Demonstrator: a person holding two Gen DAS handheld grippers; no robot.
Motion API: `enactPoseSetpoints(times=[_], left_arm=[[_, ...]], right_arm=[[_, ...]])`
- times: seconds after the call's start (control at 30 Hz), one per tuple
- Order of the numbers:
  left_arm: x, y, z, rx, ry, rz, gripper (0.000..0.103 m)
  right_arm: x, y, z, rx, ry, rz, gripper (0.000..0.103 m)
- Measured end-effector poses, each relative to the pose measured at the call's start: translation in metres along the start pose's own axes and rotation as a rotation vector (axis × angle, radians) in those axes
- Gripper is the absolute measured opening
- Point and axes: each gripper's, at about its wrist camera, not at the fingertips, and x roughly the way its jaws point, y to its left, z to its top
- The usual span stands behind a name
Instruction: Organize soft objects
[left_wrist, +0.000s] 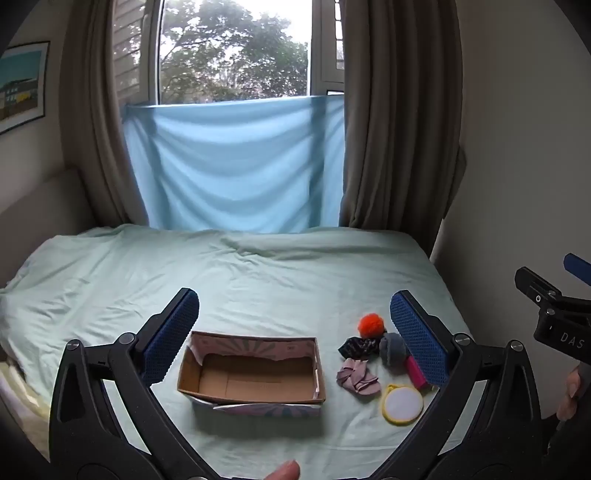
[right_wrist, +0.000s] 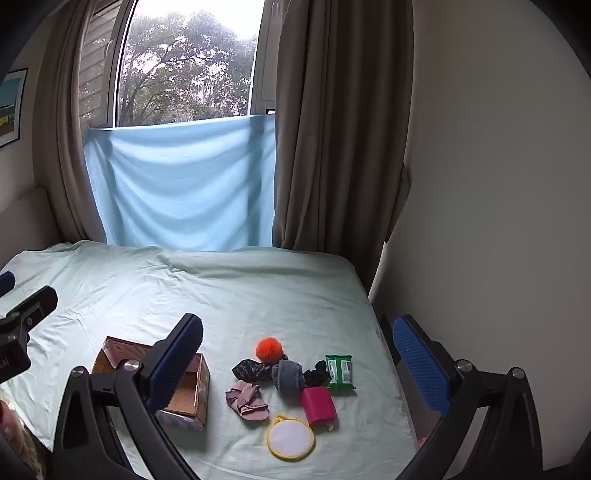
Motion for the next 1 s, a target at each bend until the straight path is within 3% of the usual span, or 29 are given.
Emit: enactPoseSetpoints(times=[0.17, 0.23, 0.4, 1.0], left_arm=[[0.008, -0.002, -0.001, -0.006, 0.032, -0.012, 0.103], [0.009, -0.001, 0.003, -0.012, 0.013, -0.017, 0.103], [0.013, -0.002, -0.002, -0.009, 0.016, -0.045, 0.103], [0.021, -0.006, 0.003, 0.015, 0.002, -0.030, 0.103]], right_arm=[[0.014, -0.006, 0.005, 0.016, 0.033, 0.026, 0.103], [0.007, -0.009, 0.001, 0.011, -0.022, 0.013, 0.103], [0.018, -0.016, 0.002, 0.018, -0.010, 0.030, 0.103], [0.027, -0.019, 0.002, 0.028, -0.031, 0.024, 0.103]])
